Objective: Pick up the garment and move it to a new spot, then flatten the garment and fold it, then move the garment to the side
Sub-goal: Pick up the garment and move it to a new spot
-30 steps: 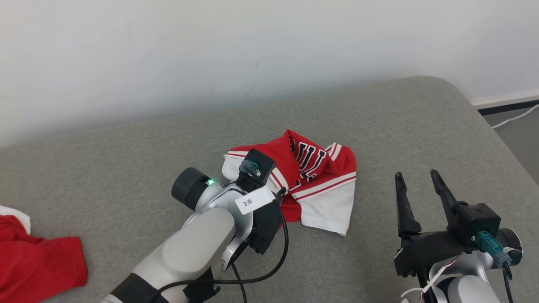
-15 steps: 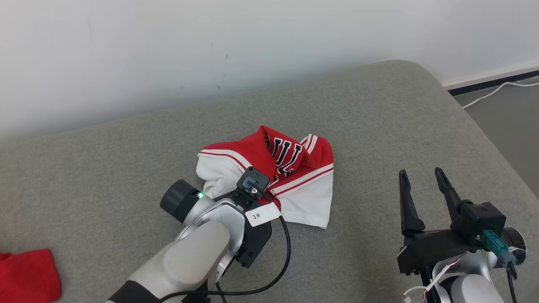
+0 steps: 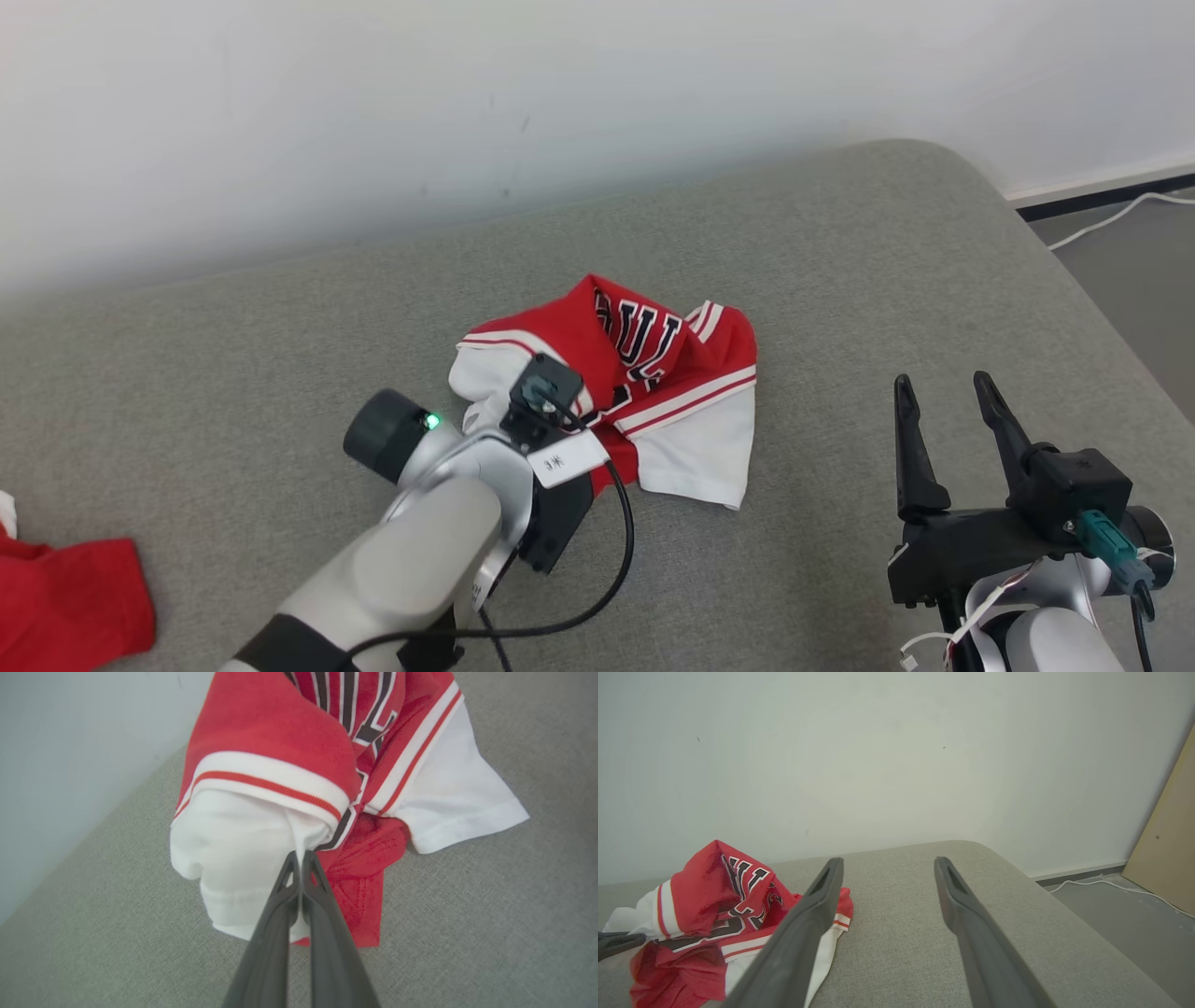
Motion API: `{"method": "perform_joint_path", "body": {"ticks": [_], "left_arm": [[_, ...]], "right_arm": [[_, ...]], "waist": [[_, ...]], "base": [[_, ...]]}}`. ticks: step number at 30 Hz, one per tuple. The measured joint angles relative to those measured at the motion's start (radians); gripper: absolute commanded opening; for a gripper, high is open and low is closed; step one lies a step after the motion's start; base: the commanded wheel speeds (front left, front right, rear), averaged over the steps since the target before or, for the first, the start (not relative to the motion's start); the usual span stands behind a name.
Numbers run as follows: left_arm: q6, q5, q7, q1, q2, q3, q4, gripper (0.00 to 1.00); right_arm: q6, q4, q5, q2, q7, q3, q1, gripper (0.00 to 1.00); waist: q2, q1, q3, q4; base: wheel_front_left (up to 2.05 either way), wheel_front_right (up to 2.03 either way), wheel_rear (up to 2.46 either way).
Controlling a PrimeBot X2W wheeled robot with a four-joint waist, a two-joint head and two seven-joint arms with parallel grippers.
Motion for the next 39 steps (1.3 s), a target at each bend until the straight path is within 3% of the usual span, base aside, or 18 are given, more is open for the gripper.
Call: {"method": "perform_joint_path", "body": {"ticks": [14, 29, 39], "left_arm": [[0.010, -0.033, -0.192, -0.191, -0.001, 0.158, -0.124, 0.00], [0.017, 0.055, -0.228, -0.340, 0.089, 0.234, -0.169, 0.00], [0.018, 0.107, -0.204, -0.399, 0.102, 0.228, -0.236, 0.00]], "right_arm": [[0.000, 0.019, 0.000, 0.002, -0.004, 0.015, 0.000, 1.00], [0.000, 0.020, 0.006, 0.003, -0.005, 0.010, 0.015, 1.00], [0.000, 0.024, 0.006, 0.006, -0.004, 0.050, 0.031, 1.00]], "waist": [[0.0000, 0.0000, -0.026, 0.044], [0.0000, 0.0000, -0.059, 0.058], [-0.0001, 0.0000, -0.067, 0.054]], "base": [[0.00, 0.00, 0.00], [0.00, 0.00, 0.00], [0.00, 0.00, 0.00]]}}
